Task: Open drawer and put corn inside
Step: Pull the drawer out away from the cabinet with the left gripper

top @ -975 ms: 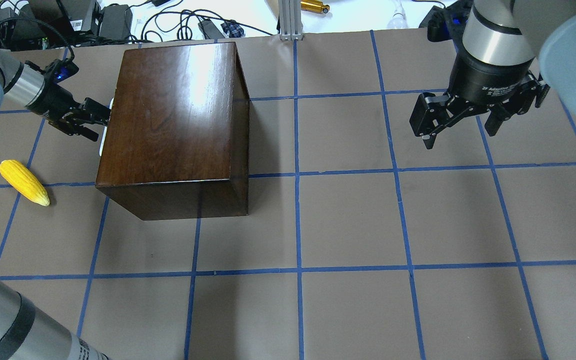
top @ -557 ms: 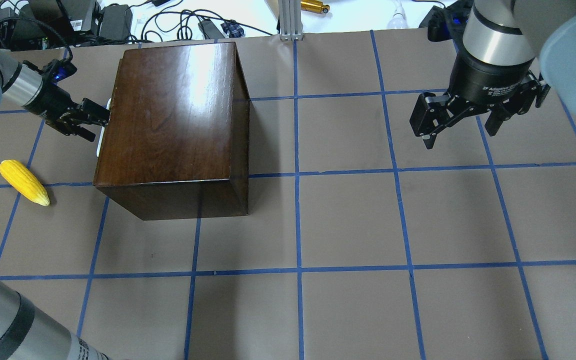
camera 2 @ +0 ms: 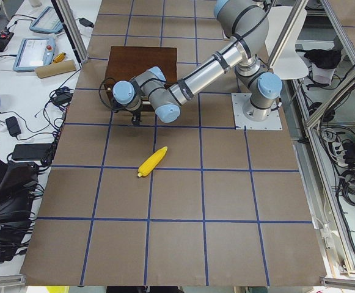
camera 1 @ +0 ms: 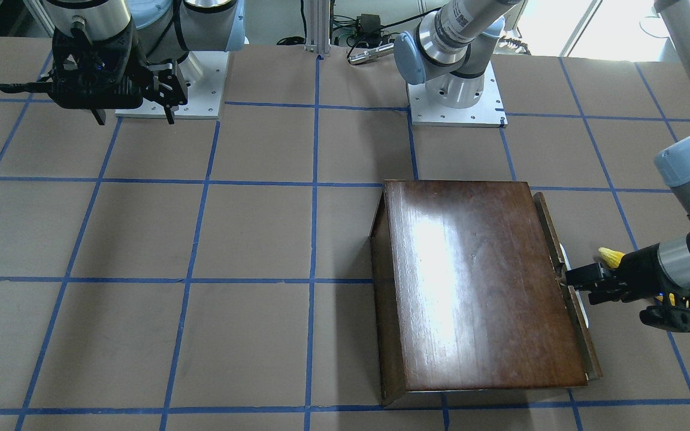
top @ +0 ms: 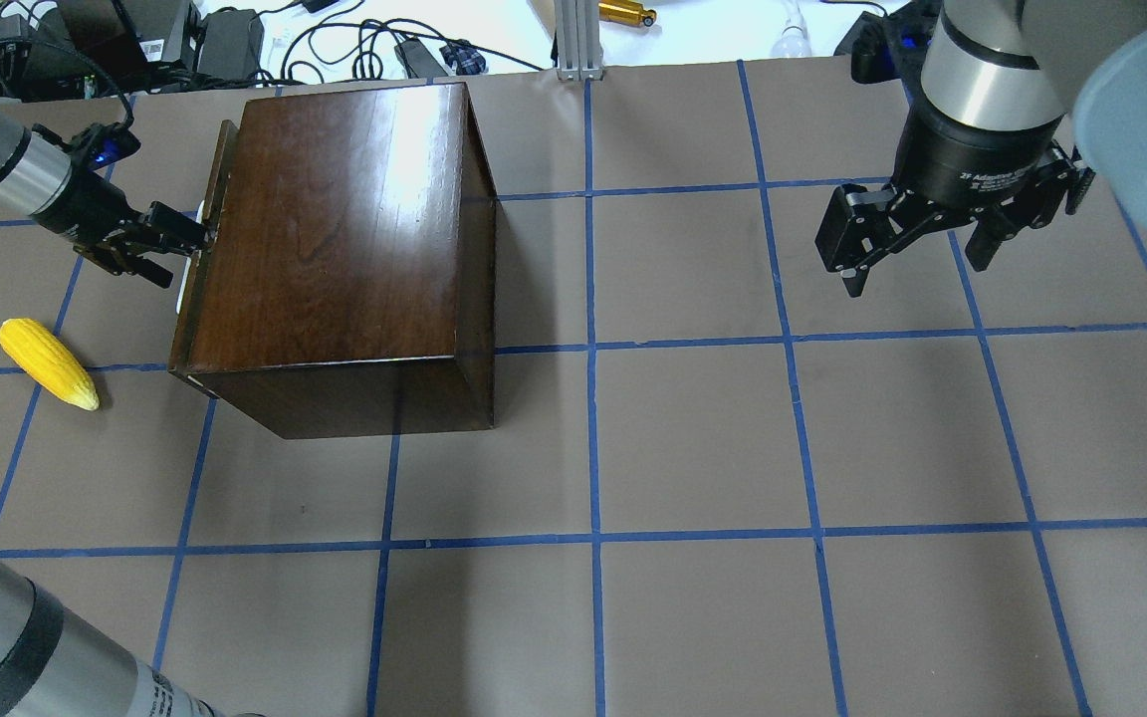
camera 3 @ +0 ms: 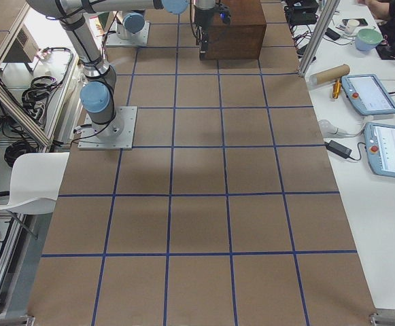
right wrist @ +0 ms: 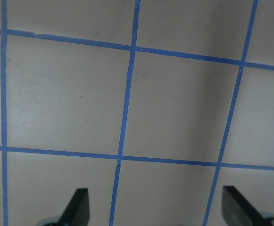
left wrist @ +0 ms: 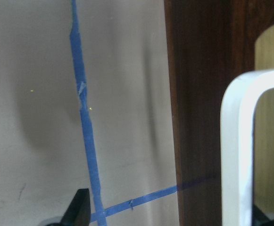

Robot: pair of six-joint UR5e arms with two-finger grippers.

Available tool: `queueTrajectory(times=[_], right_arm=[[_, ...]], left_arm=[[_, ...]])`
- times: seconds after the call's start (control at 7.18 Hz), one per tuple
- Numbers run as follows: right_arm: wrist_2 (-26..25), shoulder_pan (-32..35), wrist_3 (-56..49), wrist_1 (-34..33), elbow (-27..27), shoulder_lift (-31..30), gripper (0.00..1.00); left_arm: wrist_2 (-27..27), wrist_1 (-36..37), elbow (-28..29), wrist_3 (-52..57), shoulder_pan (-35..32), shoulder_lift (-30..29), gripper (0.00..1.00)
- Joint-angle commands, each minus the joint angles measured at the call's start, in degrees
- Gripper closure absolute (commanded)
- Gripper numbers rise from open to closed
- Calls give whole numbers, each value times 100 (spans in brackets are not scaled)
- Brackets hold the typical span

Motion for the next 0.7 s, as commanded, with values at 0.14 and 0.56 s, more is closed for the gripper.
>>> queueTrajectory(times=[0.14,0.56], right_arm=[[4,0,0,0,0,-7,0],[-5,0,0,0,0,-7,0]], left_arm=[[71,10,6,3,180,15,0],[194,10,6,3,250,15,0]])
